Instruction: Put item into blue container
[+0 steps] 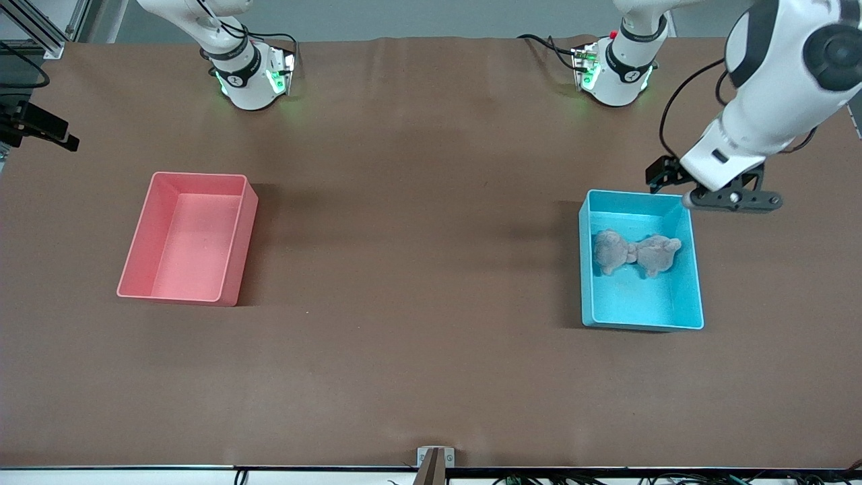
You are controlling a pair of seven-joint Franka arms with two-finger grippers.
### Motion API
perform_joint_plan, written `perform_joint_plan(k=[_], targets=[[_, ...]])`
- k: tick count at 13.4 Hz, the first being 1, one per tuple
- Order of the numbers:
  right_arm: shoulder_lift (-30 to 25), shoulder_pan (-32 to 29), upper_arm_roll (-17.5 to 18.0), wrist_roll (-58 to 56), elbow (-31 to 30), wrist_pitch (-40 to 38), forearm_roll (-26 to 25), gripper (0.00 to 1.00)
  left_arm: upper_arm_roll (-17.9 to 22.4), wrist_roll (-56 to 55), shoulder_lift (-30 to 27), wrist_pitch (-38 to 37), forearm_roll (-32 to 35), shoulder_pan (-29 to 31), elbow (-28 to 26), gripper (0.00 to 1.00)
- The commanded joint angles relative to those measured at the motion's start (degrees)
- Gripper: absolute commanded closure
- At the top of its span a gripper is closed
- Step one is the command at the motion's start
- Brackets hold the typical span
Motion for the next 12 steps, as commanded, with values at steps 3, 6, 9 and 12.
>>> perform_joint_plan(k=[3, 6, 9, 12], targets=[[-2.5, 0.0, 0.2, -0.8, -1.7, 1.0, 0.0, 0.00, 0.7, 0.2, 0.5, -7.2, -0.8, 0.6, 9.6, 0.00], [-2.4, 0.0, 0.8, -3.1, -1.4, 0.9, -0.1, 0.00, 2.8, 0.4, 0.5, -7.6, -1.2, 1.3, 13.2, 0.00], [-2.5, 0.0, 0.7, -4.9, -1.4, 0.9, -0.1, 0.00, 3.0, 0.0, 0.9, -7.3, -1.3, 1.0, 14.8, 0.00], [-2.4, 0.0, 0.7, -6.4, -0.8, 0.5, -0.3, 0.00, 3.0, -0.4, 6.1, -7.3, -1.3, 1.2, 21.4, 0.00]])
